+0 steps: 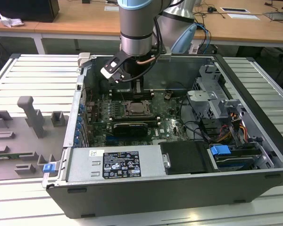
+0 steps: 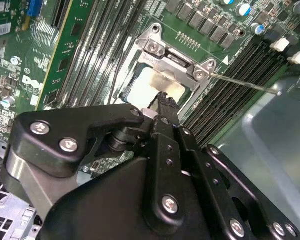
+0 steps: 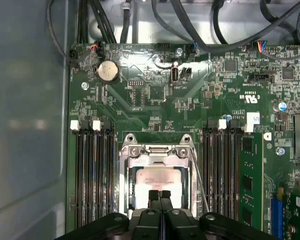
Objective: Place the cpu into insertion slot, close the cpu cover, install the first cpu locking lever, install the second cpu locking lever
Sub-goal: 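Close the cpu cover, then install the first cpu locking lever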
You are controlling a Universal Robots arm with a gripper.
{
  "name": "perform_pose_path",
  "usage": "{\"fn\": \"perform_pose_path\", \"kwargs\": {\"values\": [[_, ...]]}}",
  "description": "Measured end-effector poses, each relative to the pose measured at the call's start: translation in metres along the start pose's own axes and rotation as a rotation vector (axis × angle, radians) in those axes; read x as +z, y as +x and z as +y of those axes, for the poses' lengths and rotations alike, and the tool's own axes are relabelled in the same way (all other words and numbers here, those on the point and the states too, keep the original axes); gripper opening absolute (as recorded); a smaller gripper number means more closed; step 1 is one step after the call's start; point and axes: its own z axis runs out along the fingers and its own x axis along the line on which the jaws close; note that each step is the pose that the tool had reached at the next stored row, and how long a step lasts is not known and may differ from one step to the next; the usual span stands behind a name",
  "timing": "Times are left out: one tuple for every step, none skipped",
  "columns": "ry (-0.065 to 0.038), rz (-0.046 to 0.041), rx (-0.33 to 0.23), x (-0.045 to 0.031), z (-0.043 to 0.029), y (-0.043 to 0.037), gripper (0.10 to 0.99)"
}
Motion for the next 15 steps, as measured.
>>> {"fn": "perform_pose_path", "kwargs": {"values": [[0.000, 0.0001, 0.000, -0.0001, -0.0013, 0.0000, 0.106], [0.000, 0.0000, 0.000, -0.0001, -0.0019, 0.0000, 0.106], [0.000, 0.0000, 0.000, -0.0001, -0.0021, 0.0000, 0.106], [0.000, 0.0000, 0.000, -0.0002, -0.0028, 0.0000, 0.106], [0.000, 0.0000, 0.000, -0.0002, -0.0029, 0.0000, 0.106], [0.000, 0.0000, 0.000, -0.0002, -0.0030, 0.0000, 0.106], [0.000, 0.0000, 0.000, -0.0002, -0.0031, 0.0000, 0.106], [0.000, 0.0001, 0.000, -0.0003, -0.0031, 0.0000, 0.106], [0.000, 0.0001, 0.000, -0.0004, -0.0031, 0.0000, 0.106], [0.000, 0.0000, 0.000, -0.0010, -0.0031, 0.0000, 0.106], [0.000, -0.0001, 0.000, -0.0015, -0.0030, 0.0000, 0.106], [0.000, 0.0001, 0.000, -0.0016, -0.0030, 0.0000, 0.106], [0.000, 0.0000, 0.000, -0.0021, -0.0030, 0.0000, 0.106], [0.000, -0.0001, 0.000, -0.0031, -0.0029, 0.0000, 0.106], [0.000, -0.0001, 0.000, -0.0048, -0.0028, 0.0000, 0.106]]}}
